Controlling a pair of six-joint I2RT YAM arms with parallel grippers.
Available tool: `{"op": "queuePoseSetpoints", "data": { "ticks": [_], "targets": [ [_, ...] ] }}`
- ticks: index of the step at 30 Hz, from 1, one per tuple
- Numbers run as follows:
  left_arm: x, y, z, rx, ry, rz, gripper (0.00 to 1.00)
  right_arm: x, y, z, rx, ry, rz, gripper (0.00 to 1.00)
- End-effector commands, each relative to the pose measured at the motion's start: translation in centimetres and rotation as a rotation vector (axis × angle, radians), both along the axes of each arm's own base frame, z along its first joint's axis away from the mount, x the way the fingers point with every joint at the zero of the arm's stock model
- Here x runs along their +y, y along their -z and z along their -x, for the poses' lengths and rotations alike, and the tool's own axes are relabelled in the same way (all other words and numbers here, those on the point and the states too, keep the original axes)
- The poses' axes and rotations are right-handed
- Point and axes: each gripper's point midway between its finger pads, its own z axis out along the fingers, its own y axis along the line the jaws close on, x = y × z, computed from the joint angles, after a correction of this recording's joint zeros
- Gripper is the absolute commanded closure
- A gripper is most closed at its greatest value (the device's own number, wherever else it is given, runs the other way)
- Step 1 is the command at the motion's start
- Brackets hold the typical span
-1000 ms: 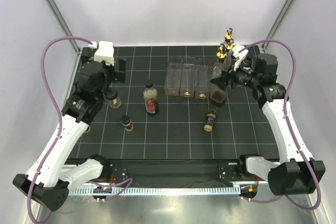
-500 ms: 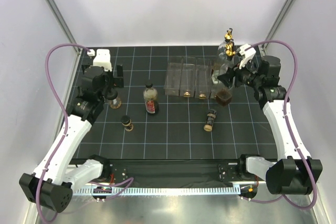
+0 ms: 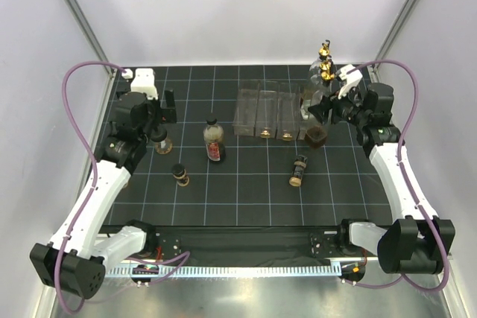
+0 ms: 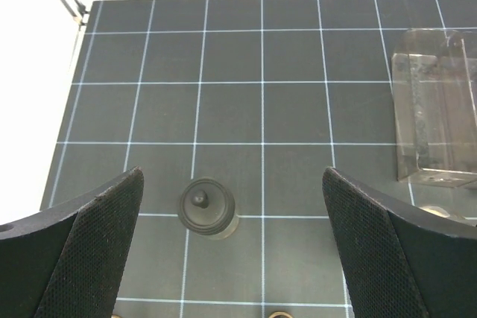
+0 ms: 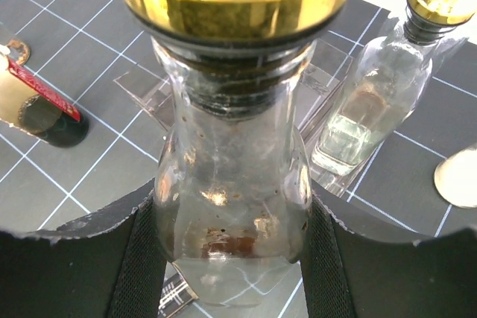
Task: Organize the condiment bottles
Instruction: Place the bottle in the storage box.
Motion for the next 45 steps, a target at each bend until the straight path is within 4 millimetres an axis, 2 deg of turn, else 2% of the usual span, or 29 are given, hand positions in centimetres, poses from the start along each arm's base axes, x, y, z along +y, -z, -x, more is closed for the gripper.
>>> {"op": "queuePoseSetpoints", "data": {
  "ticks": [1, 11, 24, 42, 45],
  "targets": [
    [-0.6, -2.0, -0.8, -0.056, 0.019, 0.062, 0.0, -0.2, -3.9, -1.6, -0.165, 0.016, -0.015, 0.96],
    [-1.2, -1.9, -0.9, -0.027, 0.04, 0.097, 0.0, -0.5, -4.3, -2.7, -0.233, 0.046, -0.032, 0.96],
    [-1.7, -2.1, -1.2, -0.004, 0.048, 0.137, 0.0, -1.4, -5.1, -5.7, -0.351, 0.111, -0.06, 0.96],
    [-1.6, -1.4, -0.5, 0.02, 0.061, 0.144, 0.0, -2.5, -2.9, -8.8, -0.366, 0.174, -0.057, 0.96],
    [-1.6, -1.3, -0.5, 0.022, 0.063, 0.145, 0.0, -2.5, -2.0, -9.1, -0.352, 0.178, -0.058, 0.96]
  ]
}}
